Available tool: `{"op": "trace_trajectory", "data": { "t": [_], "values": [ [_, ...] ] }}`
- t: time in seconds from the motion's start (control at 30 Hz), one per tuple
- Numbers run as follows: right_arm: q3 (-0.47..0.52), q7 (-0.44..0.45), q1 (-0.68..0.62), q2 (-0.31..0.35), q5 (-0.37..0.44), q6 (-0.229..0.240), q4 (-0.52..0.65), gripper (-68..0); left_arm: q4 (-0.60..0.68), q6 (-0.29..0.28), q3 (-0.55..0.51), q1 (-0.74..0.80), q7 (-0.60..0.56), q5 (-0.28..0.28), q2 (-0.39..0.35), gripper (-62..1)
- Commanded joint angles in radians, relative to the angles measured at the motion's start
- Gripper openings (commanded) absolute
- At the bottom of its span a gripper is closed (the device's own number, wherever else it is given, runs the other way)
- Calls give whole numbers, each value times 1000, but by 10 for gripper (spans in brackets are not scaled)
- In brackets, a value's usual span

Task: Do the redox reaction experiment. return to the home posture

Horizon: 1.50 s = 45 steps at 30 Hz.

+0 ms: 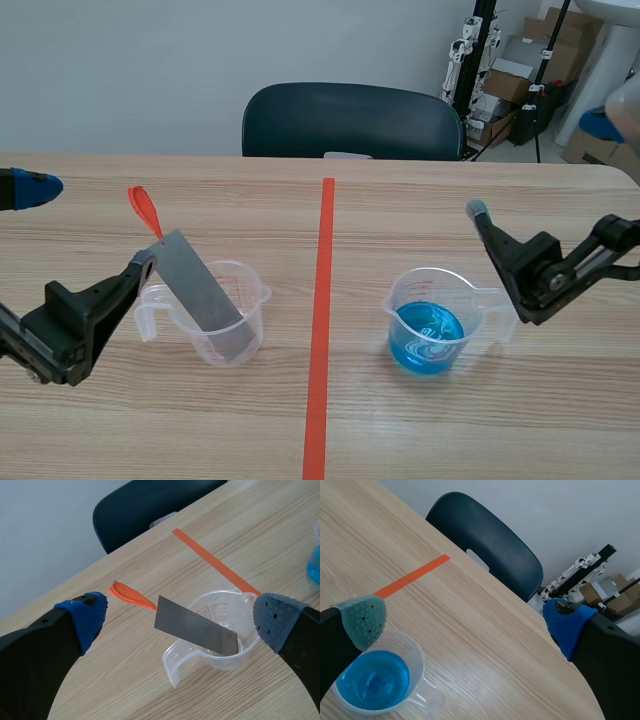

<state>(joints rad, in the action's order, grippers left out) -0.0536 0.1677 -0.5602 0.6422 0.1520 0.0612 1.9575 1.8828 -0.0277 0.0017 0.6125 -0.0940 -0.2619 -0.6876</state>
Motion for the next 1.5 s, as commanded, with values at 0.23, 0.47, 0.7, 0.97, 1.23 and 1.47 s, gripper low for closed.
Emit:
{"op": "trace_trajectory", "data": {
  "t": [0.23, 0.47, 0.7, 0.97, 1.23, 1.47],
  "values": [
    [21, 98, 10, 11, 4, 7, -59, 4, 20, 6, -2, 0, -44, -6, -6, 6],
    [21, 97, 15, 11, 5, 6, -59, 4, 20, 6, -2, 0, -45, -6, -6, 6],
    [26, 98, 14, 12, 14, -8, -59, 4, 20, 6, -2, 0, -44, -3, -6, 6],
    [40, 109, 14, 11, 122, -12, -59, 4, 20, 6, -2, 0, -44, -3, -6, 6],
    [40, 109, 14, 11, 122, -12, -59, 4, 20, 6, -2, 0, -44, -3, -6, 6],
    [40, 109, 14, 11, 122, -12, -59, 4, 20, 6, -2, 0, -44, -3, -6, 6]
  ]
}}
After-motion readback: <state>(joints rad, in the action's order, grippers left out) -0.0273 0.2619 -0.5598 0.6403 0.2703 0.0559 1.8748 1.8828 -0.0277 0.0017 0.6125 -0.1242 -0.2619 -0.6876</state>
